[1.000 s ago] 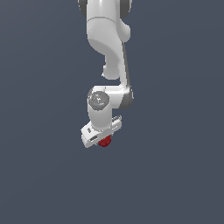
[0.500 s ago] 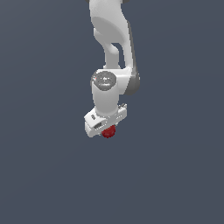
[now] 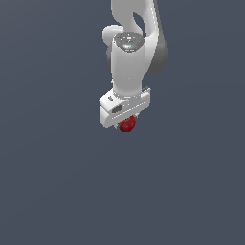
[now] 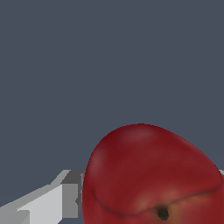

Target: Pick up the object and move it to a goal position.

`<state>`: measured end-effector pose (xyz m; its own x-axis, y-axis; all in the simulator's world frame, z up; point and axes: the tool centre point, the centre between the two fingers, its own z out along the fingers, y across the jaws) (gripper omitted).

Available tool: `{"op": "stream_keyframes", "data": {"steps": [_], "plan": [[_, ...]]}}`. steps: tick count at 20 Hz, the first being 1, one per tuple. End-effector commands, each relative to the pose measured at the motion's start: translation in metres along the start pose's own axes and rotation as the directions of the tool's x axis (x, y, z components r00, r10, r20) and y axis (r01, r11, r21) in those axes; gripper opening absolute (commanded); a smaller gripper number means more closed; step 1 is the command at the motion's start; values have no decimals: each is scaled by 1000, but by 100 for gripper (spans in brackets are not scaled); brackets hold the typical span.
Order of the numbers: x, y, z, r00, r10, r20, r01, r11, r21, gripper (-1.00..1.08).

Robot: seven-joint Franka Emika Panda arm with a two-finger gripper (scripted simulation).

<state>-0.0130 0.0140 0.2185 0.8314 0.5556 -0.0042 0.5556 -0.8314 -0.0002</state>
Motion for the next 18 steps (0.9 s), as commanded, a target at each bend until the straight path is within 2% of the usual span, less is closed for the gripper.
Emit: {"op": "stream_keyframes", "data": {"steps": [1,18], "plan": [[-3,-13,-29,1000,0,-2,0,1000,-2,-100],[-17,-100,-210,1000,-1,-3,1,1000,-1,-100]]}}
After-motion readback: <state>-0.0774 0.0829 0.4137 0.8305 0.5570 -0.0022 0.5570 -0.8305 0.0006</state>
